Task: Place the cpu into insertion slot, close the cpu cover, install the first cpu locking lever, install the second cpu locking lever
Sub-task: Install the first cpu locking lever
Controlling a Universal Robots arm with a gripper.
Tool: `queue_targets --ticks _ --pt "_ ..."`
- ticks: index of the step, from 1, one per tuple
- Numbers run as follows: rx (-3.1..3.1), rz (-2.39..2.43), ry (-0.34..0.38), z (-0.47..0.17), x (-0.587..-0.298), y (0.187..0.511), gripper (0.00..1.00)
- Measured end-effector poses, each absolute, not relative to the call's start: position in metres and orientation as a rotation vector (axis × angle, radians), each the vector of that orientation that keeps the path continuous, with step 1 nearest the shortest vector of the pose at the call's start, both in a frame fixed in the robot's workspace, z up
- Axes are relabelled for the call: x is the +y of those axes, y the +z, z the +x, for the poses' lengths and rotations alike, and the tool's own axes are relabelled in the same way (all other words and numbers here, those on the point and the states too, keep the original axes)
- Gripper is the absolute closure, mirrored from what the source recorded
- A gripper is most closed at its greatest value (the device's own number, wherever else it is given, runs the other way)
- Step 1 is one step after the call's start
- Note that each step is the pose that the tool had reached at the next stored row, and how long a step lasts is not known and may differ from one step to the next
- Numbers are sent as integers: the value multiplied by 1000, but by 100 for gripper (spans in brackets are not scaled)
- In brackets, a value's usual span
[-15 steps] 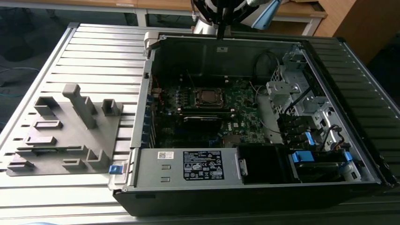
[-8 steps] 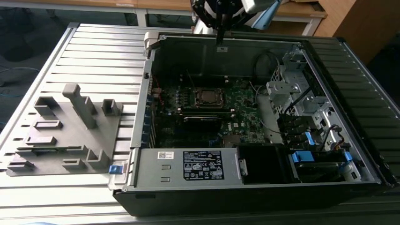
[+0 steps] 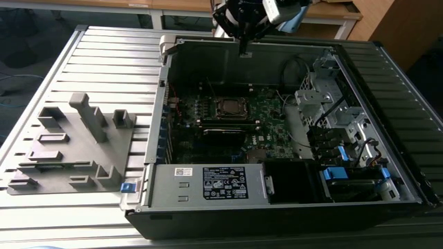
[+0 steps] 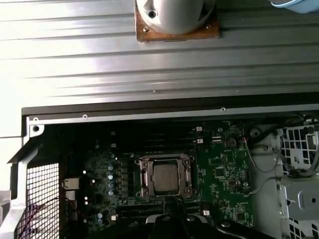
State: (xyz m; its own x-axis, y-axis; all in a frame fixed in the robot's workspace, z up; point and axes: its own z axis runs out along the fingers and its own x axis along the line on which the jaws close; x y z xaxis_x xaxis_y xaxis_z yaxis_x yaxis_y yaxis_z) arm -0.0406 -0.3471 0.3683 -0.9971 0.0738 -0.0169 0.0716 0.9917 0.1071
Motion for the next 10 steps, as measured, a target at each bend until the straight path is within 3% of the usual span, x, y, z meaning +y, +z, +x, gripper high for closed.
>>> queue_targets --ticks 10 --pt "3114 114 166 -41 -347 350 89"
